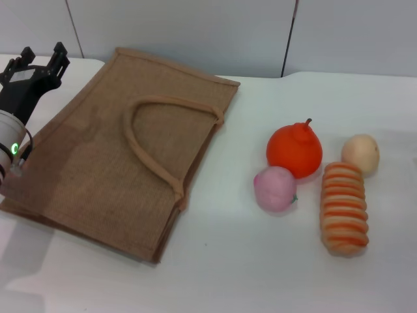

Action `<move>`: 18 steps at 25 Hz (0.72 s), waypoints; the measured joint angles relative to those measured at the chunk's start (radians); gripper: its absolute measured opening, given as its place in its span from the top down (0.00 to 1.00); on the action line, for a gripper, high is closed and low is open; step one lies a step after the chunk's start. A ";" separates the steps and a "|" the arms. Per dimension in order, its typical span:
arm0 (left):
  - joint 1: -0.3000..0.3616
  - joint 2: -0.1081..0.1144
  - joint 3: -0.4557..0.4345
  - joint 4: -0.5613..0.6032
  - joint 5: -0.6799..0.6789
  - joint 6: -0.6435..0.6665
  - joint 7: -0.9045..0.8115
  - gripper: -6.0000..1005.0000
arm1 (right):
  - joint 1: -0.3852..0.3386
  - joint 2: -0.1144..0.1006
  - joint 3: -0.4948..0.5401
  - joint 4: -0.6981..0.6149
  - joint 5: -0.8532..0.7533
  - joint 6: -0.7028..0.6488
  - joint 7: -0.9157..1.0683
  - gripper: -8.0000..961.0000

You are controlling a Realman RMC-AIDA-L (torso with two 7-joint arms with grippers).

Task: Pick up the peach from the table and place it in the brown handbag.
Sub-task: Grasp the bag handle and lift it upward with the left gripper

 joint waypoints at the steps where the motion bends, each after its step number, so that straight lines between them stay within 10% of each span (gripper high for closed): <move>1: 0.000 0.000 0.000 0.000 0.000 0.000 0.000 0.31 | 0.000 0.000 0.000 0.000 0.000 0.000 0.000 0.07; 18: -0.001 0.005 0.003 -0.002 0.018 0.011 -0.059 0.31 | 0.000 0.000 0.001 0.000 0.000 0.000 0.000 0.07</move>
